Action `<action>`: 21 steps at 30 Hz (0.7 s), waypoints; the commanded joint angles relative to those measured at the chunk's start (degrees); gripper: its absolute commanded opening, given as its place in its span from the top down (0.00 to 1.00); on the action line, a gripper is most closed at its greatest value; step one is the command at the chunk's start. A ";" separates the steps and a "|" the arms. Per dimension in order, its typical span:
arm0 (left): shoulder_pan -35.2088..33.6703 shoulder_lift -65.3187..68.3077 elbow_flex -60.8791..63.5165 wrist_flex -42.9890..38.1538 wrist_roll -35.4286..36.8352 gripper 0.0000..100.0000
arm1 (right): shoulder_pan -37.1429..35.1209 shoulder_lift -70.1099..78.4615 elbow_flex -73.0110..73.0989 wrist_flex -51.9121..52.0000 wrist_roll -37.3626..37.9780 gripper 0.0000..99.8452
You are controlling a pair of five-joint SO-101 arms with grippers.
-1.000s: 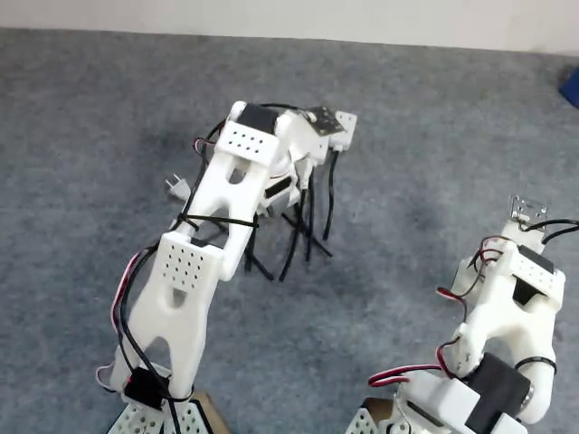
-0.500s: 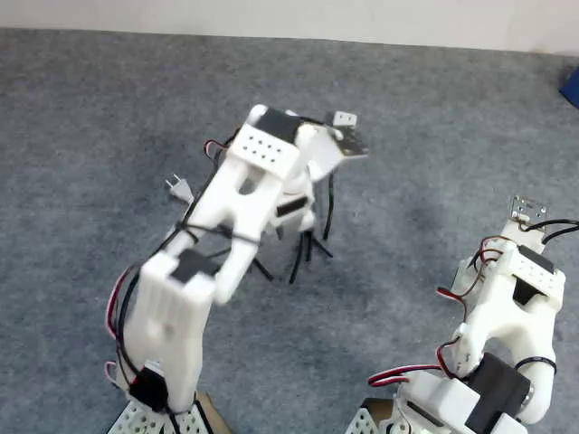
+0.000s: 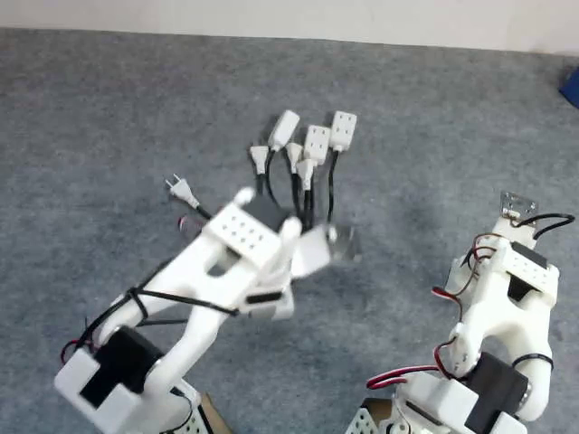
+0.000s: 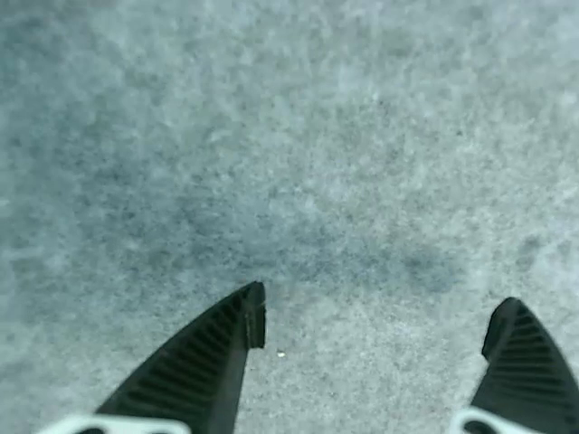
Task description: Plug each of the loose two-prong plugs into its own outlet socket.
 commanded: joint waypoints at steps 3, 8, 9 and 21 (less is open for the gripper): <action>0.22 -4.09 12.44 -11.78 -5.89 0.99 | -0.84 -0.31 -0.22 0.57 0.88 0.63; 0.22 -4.09 12.97 -15.12 -6.33 0.99 | -0.84 -0.40 -0.31 1.54 0.88 0.63; 0.22 -4.09 12.97 -15.47 -6.24 0.98 | -0.84 -0.66 -0.31 2.15 0.88 0.63; 1.36 -4.62 11.56 -5.63 -4.92 0.70 | -0.84 -0.84 -0.31 2.33 0.88 0.63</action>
